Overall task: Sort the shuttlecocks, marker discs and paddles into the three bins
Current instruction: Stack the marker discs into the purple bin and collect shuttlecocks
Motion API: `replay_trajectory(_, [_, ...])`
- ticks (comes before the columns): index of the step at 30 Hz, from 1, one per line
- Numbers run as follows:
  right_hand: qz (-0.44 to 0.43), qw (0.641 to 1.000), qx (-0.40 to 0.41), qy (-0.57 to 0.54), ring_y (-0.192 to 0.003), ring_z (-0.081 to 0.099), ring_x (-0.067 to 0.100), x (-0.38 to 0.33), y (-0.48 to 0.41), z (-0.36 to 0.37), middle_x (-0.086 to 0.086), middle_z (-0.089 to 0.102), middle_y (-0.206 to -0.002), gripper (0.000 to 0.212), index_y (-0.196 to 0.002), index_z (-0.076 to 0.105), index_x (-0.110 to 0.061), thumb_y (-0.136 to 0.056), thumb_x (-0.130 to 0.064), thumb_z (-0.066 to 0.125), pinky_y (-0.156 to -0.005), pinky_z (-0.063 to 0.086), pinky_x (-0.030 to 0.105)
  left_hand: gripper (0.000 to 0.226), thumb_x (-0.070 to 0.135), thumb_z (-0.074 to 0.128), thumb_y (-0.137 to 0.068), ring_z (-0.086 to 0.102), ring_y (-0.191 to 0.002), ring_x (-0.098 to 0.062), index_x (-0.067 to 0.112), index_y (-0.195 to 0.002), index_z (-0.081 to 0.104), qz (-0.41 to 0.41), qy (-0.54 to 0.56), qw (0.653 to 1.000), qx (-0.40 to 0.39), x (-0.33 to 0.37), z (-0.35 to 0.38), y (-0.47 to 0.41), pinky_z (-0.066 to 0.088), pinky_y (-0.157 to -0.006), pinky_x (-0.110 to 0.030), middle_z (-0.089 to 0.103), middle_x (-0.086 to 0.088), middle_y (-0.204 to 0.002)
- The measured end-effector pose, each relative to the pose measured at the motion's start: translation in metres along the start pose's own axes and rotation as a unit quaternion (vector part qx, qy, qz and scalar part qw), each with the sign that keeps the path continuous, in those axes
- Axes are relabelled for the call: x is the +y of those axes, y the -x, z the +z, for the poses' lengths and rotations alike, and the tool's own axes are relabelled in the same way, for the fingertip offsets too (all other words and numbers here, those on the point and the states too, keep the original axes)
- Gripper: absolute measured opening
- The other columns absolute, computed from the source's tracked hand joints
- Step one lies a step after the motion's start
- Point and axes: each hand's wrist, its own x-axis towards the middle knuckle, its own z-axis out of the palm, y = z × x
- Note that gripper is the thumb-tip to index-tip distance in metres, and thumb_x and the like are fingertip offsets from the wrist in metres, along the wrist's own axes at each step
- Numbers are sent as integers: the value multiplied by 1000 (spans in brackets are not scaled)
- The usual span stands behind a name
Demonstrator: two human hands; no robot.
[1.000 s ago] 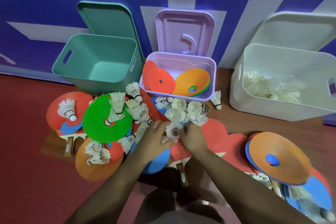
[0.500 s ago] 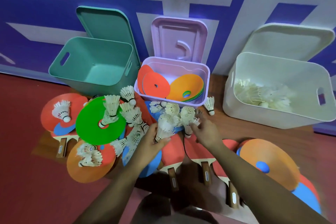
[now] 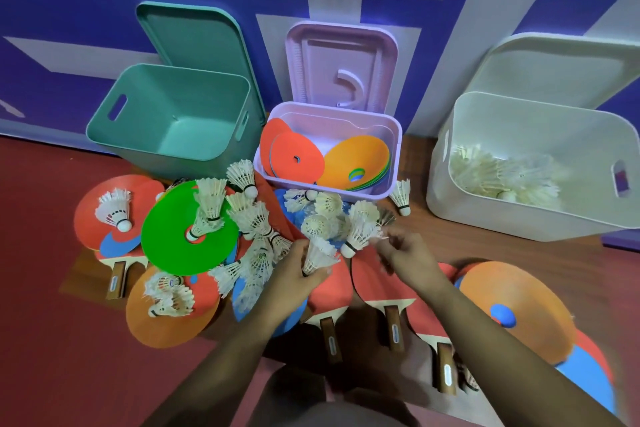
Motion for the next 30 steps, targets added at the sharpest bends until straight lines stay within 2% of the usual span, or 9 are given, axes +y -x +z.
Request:
replay_trajectory(3, [-20,996,-21,-86,-42,50,16,-14,17,-4,11,58,-56,22,-74,57,-4,-95,-8,59,-42,39,23,43,37,72,-82,58,-107,7,54,-112,46,5,-10,1000,-18,9,6,-4,48,-97,-29,63,25,-114])
replay_trajectory(8, [-26,992,-58,-111,-47,50,19,-23,28,-8,9,59,-57,25,-70,58,-8,-95,-8,59,-44,40,25,59,48,71,-73,58,-113,2,46,-126,45,11,13,999,-45,23,13,3,48,-102,-39,62,23,-121])
replay_trajectory(12, [-35,984,-163,-60,-48,46,22,-24,43,6,16,55,-59,31,-70,59,-9,-100,-11,51,-45,38,26,68,45,75,-73,60,-112,0,40,-133,44,15,38,998,-46,26,21,20,48,-102,-39,64,21,-120])
replay_trajectory(15, [-34,975,-219,-24,-43,43,7,-25,50,19,2,55,-57,28,-78,62,-13,-99,-1,46,-47,36,18,80,33,78,-78,52,-123,1,36,-144,33,12,76,997,-21,16,21,39,42,-106,-30,56,20,-133])
replay_trajectory(19, [-21,959,-281,22,-43,45,2,-26,56,39,-5,57,-56,31,-97,67,-19,-93,5,48,-48,38,15,69,32,81,-75,60,-118,-10,39,-133,44,-27,136,990,34,-3,12,69,46,-105,-43,65,11,-124])
replay_trajectory(21, [-27,954,-300,-2,-44,47,6,-29,59,53,-5,58,-56,38,-114,65,-15,-91,8,47,-47,38,16,56,19,79,-79,65,-108,-6,37,-124,50,-40,167,982,74,-13,5,83,52,-97,-35,69,9,-113])
replay_trajectory(24, [-30,958,-276,-66,-41,48,12,-34,60,77,3,58,-57,41,-112,64,-14,-87,12,45,-45,39,21,53,1,74,-81,65,-100,-2,28,-119,50,-48,195,969,144,-28,-11,104,52,-82,-18,67,9,-113])
replay_trajectory(28, [-119,965,-181,148,-69,58,20,-16,41,109,6,63,-85,13,-98,64,-17,-87,-12,58,-62,41,28,63,13,79,-78,63,-79,-10,23,-131,47,-78,186,959,198,-61,-38,133,49,-63,-16,67,0,-105])
replay_trajectory(30, [-155,927,-171,295,-91,62,24,-7,33,119,6,59,-114,29,-111,62,-13,-87,-30,59,-71,42,27,64,9,78,-80,66,-94,-7,20,-135,46,-87,172,958,213,-75,-48,143,49,-73,-12,66,3,-116])
